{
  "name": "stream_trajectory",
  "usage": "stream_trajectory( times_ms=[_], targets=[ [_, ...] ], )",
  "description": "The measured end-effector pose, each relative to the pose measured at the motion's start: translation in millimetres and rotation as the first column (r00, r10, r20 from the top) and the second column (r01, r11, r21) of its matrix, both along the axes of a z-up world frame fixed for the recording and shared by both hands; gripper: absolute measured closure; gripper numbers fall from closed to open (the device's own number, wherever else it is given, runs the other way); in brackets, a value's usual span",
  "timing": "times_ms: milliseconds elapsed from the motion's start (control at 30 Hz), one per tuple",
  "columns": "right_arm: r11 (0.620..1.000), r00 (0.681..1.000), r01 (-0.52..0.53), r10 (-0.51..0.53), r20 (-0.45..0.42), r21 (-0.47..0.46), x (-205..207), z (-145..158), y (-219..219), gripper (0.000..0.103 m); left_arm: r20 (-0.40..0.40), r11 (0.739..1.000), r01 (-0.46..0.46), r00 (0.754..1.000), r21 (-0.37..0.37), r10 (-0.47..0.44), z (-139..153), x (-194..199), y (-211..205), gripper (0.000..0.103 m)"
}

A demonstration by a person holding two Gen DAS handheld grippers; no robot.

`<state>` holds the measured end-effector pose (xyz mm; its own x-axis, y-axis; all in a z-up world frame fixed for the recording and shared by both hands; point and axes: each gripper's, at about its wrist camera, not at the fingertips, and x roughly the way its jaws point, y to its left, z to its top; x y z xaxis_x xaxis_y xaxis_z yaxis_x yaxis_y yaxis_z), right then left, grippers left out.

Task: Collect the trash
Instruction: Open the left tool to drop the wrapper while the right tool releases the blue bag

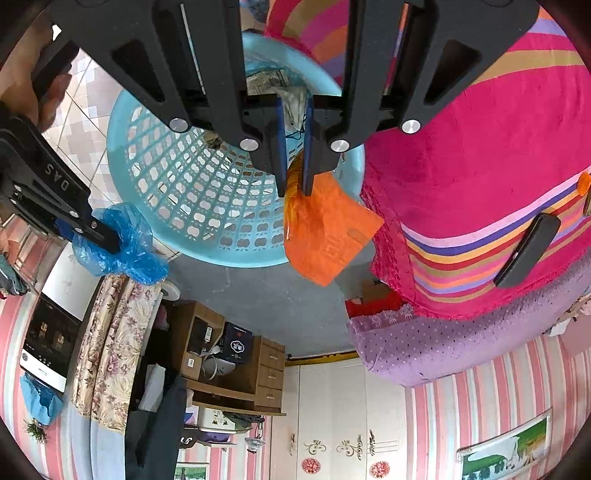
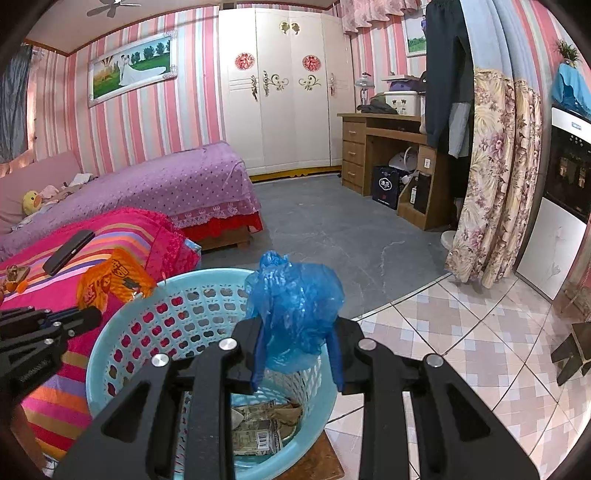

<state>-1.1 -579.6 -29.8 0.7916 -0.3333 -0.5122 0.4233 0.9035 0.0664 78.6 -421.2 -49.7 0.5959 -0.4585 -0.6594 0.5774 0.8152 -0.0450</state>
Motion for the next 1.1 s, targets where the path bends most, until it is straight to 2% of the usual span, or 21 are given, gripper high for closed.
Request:
stream_trajectory(
  times_ms=[100, 333, 467, 600, 633, 700, 767, 833, 967, 1000, 1033, 1100],
  targets=[
    [1.0, 1.0, 0.005, -0.005, 0.005, 0.001, -0.6, 0.2, -1.2, 0.075, 0.01, 0.998, 0.012, 1.0, -0.056, -0.011, 15.4, -4.2, 14.6, 0.097],
    [1.0, 1.0, 0.009, -0.009, 0.014, 0.007, -0.3, -0.2, 0.0, 0.075, 0.038, 0.992, 0.068, 0.997, -0.11, -0.064, 39.6, -22.0, 28.4, 0.097],
    [1.0, 1.0, 0.002, -0.002, 0.014, 0.004, 0.9, -0.2, 1.7, 0.075, 0.012, 0.994, 0.075, 0.997, -0.077, -0.074, 25.8, -22.5, 13.1, 0.097],
    [1.0, 1.0, -0.002, 0.002, 0.011, 0.005, 0.9, -0.6, 1.0, 0.075, -0.032, 0.998, 0.056, 0.998, 0.013, -0.056, -7.0, -6.6, -15.6, 0.096],
    [1.0, 1.0, -0.004, 0.004, 0.009, 0.005, 1.6, -1.3, 1.3, 0.075, -0.058, 0.998, 0.064, 0.996, 0.019, -0.063, -12.2, -1.6, -20.0, 0.089],
    [1.0, 1.0, -0.008, 0.008, 0.003, 0.003, 3.5, -2.6, 3.0, 0.075, -0.11, 0.998, 0.057, 0.993, 0.03, -0.053, -23.1, 10.8, -28.4, 0.07],
    [1.0, 1.0, -0.014, 0.014, -0.005, 0.005, 6.0, -5.3, 4.3, 0.075, -0.109, 0.999, 0.029, 0.994, 0.038, -0.024, -26.3, 17.6, -30.3, 0.037],
    [1.0, 1.0, -0.018, 0.018, -0.013, 0.004, 8.5, -6.6, 4.7, 0.075, -0.093, 0.999, -0.017, 0.995, 0.045, 0.021, -24.7, 25.5, -27.2, 0.024],
    [1.0, 0.999, -0.019, 0.019, -0.029, 0.005, 14.4, -10.7, 7.0, 0.072, -0.04, 0.996, -0.069, 0.997, 0.053, 0.071, -17.0, 36.1, -12.0, 0.015],
    [1.0, 0.999, -0.015, 0.016, -0.036, 0.007, 16.7, -12.5, 8.1, 0.066, -0.016, 0.994, -0.091, 0.996, 0.061, 0.092, -15.2, 38.9, -6.1, 0.015],
    [1.0, 0.999, -0.014, 0.014, -0.043, 0.009, 19.3, -14.0, 9.5, 0.051, -0.001, 0.992, -0.105, 0.994, 0.063, 0.106, -13.0, 40.0, -0.5, 0.014],
    [1.0, 0.999, -0.004, 0.004, -0.053, -0.001, 23.8, -15.4, 12.3, 0.027, 0.011, 0.99, -0.124, 0.992, 0.064, 0.123, -10.7, 44.7, 10.0, 0.014]
  ],
)
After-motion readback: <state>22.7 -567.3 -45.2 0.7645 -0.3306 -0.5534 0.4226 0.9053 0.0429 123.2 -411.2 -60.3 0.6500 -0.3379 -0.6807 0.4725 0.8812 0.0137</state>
